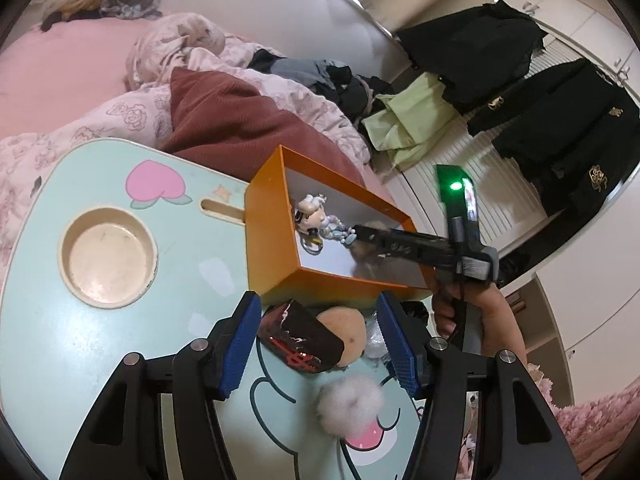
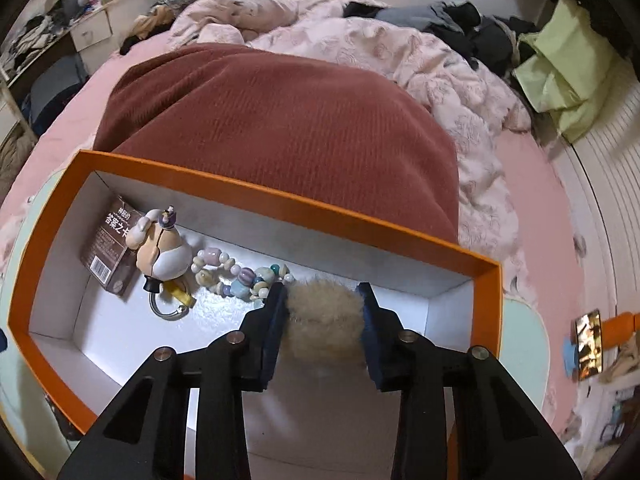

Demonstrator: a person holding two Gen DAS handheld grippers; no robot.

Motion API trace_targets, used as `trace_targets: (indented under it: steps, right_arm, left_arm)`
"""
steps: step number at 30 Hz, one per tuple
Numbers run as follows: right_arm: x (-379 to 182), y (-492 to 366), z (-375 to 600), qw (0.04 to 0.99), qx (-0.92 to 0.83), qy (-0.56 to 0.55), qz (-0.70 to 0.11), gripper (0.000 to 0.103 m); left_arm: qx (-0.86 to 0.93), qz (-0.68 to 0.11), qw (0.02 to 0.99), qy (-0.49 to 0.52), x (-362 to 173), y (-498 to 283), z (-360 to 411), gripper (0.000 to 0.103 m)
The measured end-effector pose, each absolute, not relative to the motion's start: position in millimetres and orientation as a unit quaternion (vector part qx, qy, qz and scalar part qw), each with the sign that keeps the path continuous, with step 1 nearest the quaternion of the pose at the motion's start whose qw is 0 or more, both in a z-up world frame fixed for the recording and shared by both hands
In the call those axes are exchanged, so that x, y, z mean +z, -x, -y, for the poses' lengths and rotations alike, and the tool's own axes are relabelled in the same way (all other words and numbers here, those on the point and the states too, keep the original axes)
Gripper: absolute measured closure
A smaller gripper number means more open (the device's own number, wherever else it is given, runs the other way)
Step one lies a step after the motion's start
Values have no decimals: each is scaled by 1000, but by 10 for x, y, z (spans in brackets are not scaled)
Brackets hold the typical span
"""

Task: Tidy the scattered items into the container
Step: 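Lift the beige fur out of the box and set it on the table with the right gripper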

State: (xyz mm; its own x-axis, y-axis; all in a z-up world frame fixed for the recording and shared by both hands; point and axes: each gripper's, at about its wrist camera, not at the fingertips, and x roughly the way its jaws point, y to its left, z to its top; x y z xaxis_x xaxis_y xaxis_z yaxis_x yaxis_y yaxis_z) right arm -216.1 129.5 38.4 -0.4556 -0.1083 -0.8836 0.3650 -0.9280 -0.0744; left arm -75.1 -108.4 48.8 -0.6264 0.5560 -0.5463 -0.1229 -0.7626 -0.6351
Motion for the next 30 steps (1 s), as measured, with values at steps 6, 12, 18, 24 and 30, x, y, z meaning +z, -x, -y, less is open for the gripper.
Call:
trace_targets:
  steps: [6, 12, 18, 24, 30]
  right_arm:
    - [854, 1900, -1533, 198, -879, -433, -37, 67]
    - [1198, 1414, -1814, 270, -875, -401, 29, 67]
    - [831, 968, -1712, 314, -837, -446, 53, 67]
    - [421, 796, -1611, 318, -819, -472, 74, 65]
    - [418, 663, -1679, 288, -845, -442, 91, 38]
  left_arm:
    - [860, 280, 189, 382, 521, 722, 1117, 45]
    - [861, 278, 189, 381, 552, 716, 1080, 45]
    - [862, 258, 204, 385, 663, 783, 903, 45]
    - [870, 201, 204, 402, 829, 966, 650, 45]
    - [888, 68, 177, 419, 1025, 1355, 158, 45]
